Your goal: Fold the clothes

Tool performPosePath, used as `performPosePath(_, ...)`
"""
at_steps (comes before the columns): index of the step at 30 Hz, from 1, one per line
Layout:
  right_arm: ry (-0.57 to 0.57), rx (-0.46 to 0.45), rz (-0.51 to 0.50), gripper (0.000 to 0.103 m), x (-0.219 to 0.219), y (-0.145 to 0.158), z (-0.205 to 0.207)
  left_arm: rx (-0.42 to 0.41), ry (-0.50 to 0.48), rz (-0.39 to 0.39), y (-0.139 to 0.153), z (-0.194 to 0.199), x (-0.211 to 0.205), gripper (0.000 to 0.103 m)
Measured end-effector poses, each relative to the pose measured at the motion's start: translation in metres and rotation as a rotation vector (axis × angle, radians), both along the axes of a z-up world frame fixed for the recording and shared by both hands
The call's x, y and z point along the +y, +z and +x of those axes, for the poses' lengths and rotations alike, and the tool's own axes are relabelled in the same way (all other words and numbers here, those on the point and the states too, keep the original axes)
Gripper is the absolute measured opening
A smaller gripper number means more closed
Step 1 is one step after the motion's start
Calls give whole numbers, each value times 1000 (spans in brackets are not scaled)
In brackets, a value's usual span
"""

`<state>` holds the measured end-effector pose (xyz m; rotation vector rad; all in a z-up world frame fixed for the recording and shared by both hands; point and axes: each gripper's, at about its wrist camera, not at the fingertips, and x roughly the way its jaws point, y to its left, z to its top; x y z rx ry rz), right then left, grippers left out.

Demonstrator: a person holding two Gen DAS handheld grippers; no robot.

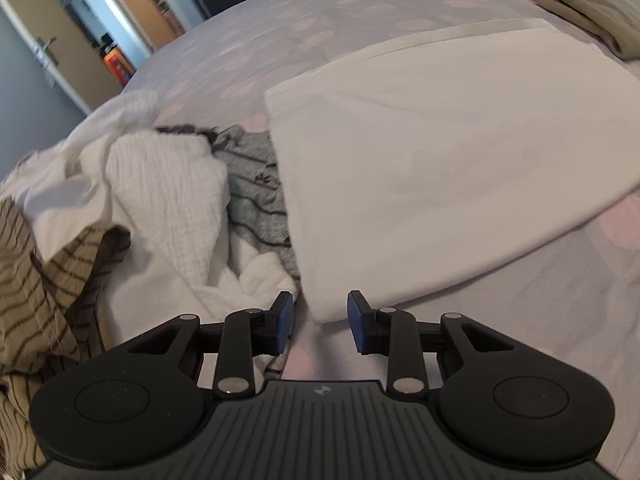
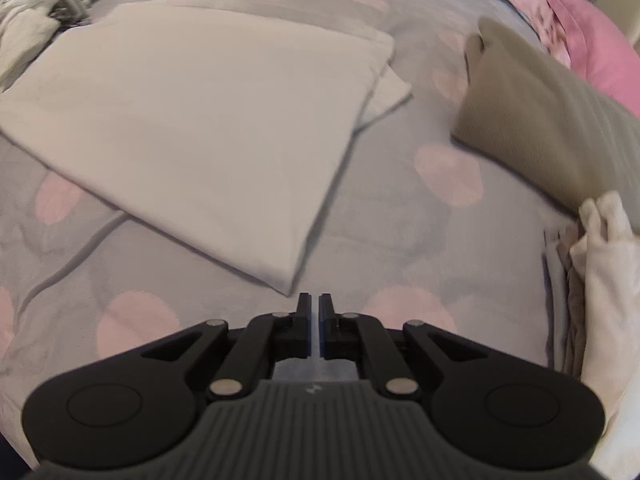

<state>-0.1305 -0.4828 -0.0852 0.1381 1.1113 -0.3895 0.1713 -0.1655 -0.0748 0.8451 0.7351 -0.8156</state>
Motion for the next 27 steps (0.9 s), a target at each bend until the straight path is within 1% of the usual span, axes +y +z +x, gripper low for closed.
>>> performPosePath(4,78,-16,-80,10,15,10,5,-108,-69,33,-2,-19,-8,28)
performPosePath(5,86,-8,-99,17,18,9,7,-136,-88,44,-4,-23,-10,28)
performPosePath(6,89,5,-114,32,19,7,9,-154,-103,57,-7,-27,-11,28)
performPosePath(7,100,12,-125,36,20,5,10,-166,-126,70,-10,-31,-12,28)
performPosePath(9,126,27,-130,36,24,1,10,-194,-189,99,-16,-42,-14,28)
performPosePath(11,157,36,-127,37,29,-4,9,-246,-276,122,-24,-57,-13,28)
performPosePath(14,215,25,-194,37,40,-7,6,-357,-382,161,-36,-76,-13,28)
performPosePath(15,220,22,-227,41,44,-9,6,-389,-407,166,-40,-80,-12,28)
performPosePath(16,234,18,-259,44,48,-10,6,-418,-437,172,-44,-84,-11,30)
performPosePath(18,276,11,-303,46,59,-15,6,-481,-500,195,-54,-91,-9,33)
performPosePath(19,305,14,-311,47,65,-18,6,-507,-528,207,-60,-94,-7,37)
performPosePath(20,326,34,-315,47,71,-22,8,-517,-552,217,-66,-95,-6,42)
performPosePath(22,378,82,-319,47,83,-32,12,-514,-599,240,-78,-97,-3,44)
performPosePath(23,403,86,-355,47,89,-37,11,-519,-618,251,-84,-98,-2,44)
performPosePath(25,451,92,-434,58,100,-46,8,-594,-661,261,-97,-103,3,44)
performPosePath(26,472,88,-501,68,105,-50,6,-633,-690,271,-103,-105,5,44)
performPosePath(27,486,91,-543,69,108,-53,4,-664,-714,279,-107,-106,6,44)
